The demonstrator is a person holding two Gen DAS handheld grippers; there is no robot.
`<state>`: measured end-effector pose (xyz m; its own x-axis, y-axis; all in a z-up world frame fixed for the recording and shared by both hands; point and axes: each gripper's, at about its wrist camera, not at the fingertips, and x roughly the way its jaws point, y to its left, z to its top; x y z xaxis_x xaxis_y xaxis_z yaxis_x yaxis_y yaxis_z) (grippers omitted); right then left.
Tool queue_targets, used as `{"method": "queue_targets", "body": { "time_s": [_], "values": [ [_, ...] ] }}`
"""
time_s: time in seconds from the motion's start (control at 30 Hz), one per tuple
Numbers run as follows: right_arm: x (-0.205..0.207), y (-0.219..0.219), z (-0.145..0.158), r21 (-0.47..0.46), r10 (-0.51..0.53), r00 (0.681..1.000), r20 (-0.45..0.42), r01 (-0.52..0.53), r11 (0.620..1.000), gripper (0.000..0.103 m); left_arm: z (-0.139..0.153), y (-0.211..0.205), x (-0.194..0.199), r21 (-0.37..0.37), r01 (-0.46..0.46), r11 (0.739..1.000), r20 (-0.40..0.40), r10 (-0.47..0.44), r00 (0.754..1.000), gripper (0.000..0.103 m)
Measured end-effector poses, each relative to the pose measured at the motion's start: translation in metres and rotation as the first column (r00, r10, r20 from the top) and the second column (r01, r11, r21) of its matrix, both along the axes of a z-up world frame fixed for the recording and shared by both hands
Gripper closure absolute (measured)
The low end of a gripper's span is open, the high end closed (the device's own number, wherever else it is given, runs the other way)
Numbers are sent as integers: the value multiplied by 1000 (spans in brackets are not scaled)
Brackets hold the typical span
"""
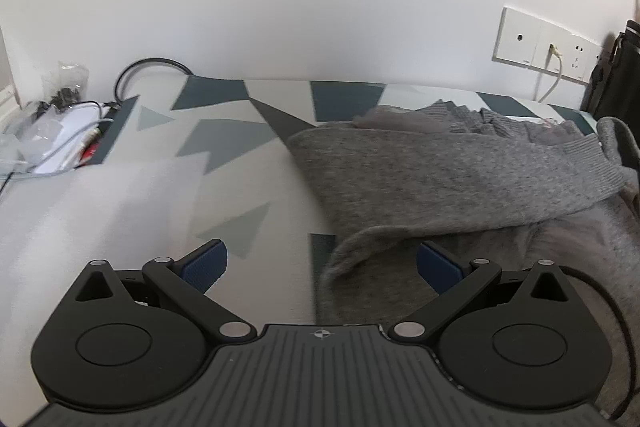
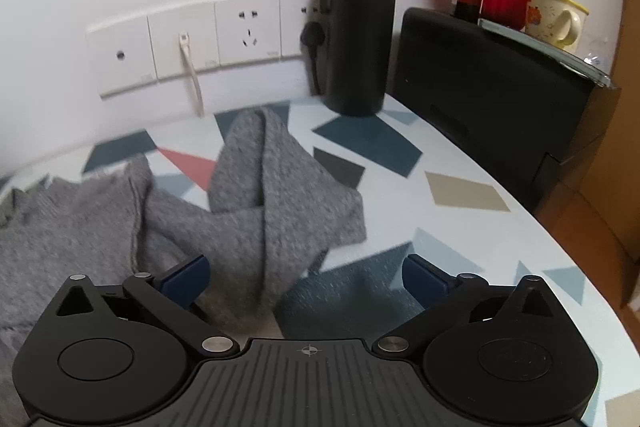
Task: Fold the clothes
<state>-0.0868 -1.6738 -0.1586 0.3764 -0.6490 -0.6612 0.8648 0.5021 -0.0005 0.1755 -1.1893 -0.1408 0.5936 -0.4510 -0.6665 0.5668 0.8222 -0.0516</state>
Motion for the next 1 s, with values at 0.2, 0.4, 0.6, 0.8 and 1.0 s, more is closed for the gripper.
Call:
{"method": "queue_targets", "body": {
  "time_s": [0.2, 0.4, 0.6, 0.8, 1.0],
  "values": [
    [11, 1, -8, 1, -5, 998, -70, 6, 1000, 1, -5, -19, 0, 14, -2, 1000, -33, 2, 999, 0],
    [22, -1, -15, -1, -10, 992, -126, 10, 1000, 1, -2, -38, 1, 63, 43, 997, -12, -42, 999, 0],
    [27, -18, -11, -18, -10, 995, -94, 8, 1000, 1, 18, -46, 1, 90, 74, 993, 85, -82, 993, 0],
    [32, -35, -8, -36, -9, 998, -62, 6, 999, 1, 19, -60, 18, 44, 114, 992, 22, -115, 993, 0],
    [38, -52, -9, -28, 6, 1000, -24, -6, 1000, 33, -12, -78, 27, 119, 95, 988, -54, -89, 995, 0]
  ]
}}
